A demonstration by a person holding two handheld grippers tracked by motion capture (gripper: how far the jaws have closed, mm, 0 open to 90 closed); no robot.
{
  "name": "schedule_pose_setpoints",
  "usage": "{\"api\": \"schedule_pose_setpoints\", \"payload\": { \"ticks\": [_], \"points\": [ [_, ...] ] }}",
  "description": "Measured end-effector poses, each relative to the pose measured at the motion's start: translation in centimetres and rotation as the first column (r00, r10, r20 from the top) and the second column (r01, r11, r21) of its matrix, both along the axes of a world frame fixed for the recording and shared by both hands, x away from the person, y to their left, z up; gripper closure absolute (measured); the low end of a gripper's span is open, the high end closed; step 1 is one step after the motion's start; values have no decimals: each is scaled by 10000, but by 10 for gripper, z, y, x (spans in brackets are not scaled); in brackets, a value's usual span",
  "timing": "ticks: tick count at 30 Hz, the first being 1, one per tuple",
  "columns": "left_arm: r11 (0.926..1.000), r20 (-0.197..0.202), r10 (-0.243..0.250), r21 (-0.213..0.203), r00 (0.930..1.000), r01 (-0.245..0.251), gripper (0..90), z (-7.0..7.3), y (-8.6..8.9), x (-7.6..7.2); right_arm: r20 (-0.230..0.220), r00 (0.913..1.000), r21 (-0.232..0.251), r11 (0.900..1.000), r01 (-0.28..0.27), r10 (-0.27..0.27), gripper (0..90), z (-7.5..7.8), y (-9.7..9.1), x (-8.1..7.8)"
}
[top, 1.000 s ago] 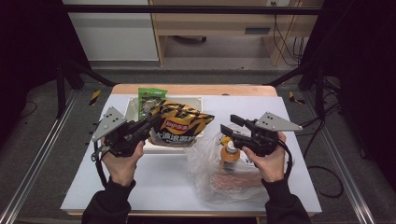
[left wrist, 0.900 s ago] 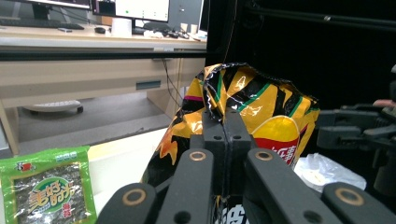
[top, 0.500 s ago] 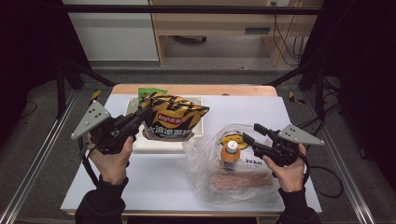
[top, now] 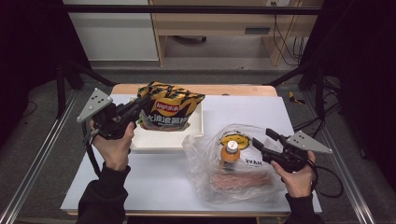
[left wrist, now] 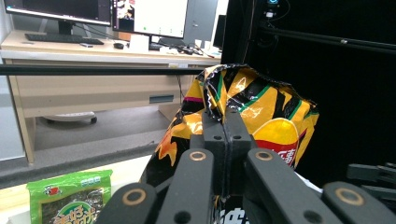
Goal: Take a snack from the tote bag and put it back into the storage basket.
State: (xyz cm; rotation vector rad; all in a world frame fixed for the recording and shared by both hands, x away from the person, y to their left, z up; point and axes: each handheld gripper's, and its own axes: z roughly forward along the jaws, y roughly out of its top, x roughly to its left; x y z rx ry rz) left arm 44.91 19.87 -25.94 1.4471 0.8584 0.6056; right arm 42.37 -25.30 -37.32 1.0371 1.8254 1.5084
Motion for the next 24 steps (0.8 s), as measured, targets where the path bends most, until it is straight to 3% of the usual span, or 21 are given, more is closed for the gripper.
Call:
{"api": "schedule_pose_setpoints", "payload": {
  "ticks": [7, 24],
  "points": [
    [9997, -202, 252, 40, 9995, -251, 900, -8, -6, 27, -11, 9996, -113, 9996, 271, -271, 361, -7, -9, 0],
    [9976, -914, 614, 372, 9939, -582, 900, -48, -26, 87, -100, 9984, -187, 9983, 554, -556, 361, -13, -21, -1]
  ]
}}
